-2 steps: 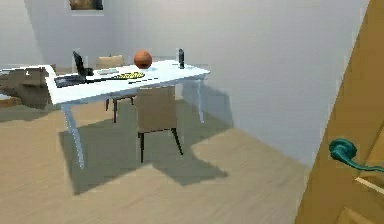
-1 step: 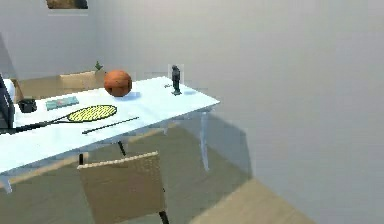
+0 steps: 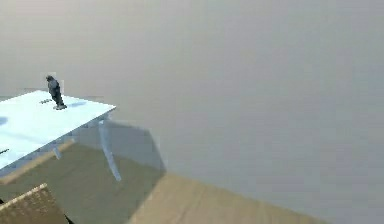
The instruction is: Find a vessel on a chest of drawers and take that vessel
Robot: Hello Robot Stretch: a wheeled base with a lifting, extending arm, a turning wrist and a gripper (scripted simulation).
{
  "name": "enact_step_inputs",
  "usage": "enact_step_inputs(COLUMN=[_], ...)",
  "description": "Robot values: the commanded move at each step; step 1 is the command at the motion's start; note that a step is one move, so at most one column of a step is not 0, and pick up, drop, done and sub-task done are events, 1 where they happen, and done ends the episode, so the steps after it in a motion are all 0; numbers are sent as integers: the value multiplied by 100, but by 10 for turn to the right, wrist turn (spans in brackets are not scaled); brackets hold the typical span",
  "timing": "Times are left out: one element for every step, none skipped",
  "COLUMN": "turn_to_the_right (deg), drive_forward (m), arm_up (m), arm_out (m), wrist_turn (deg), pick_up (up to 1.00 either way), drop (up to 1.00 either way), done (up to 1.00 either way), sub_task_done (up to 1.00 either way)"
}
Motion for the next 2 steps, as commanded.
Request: enact_step_inputs(turn_to_the_right=[0,300], drive_forward=[5,0], arm_up=[0,0], arm_out=[0,0], wrist_turn=[0,0], pick_up=[0,0], drop=[0,0], done=[0,0], sub_task_done=[0,0])
